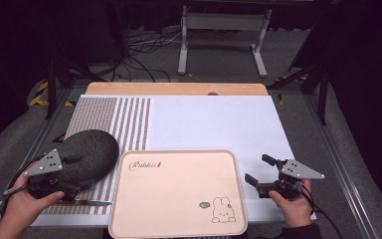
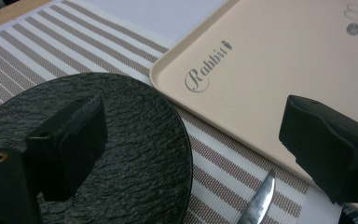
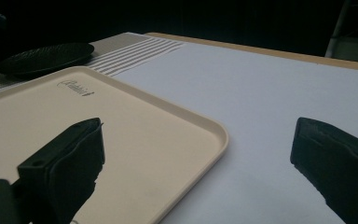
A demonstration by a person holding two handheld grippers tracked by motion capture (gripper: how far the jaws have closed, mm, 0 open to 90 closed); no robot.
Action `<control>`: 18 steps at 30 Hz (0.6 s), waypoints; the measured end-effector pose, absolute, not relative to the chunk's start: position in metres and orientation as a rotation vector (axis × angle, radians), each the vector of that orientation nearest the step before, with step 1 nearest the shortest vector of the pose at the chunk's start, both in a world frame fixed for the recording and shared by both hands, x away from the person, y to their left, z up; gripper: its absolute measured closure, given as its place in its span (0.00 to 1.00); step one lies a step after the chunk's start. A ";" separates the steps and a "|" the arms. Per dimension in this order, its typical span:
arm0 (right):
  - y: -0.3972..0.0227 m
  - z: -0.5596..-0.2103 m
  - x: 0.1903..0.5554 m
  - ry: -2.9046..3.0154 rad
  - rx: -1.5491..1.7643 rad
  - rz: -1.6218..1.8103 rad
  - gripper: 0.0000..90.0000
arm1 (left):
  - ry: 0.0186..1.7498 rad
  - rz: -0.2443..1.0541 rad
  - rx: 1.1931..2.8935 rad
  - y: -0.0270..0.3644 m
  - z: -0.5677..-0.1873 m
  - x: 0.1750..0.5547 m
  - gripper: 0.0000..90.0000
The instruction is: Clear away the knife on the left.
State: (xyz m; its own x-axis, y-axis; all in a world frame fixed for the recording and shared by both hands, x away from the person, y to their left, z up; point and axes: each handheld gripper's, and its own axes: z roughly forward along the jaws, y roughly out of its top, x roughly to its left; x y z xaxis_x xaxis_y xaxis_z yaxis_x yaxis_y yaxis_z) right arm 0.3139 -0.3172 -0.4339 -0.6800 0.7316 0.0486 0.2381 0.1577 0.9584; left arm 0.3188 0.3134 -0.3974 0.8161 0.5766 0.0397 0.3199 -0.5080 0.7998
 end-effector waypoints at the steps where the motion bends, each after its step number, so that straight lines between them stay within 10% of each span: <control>1: -0.317 -0.434 0.314 2.013 0.920 1.539 0.04 | 0.649 0.378 2.158 0.313 -0.396 0.319 0.11; 18: -0.317 -0.435 0.314 2.014 0.919 1.536 0.05 | 0.514 0.287 2.504 0.310 -0.389 0.315 0.15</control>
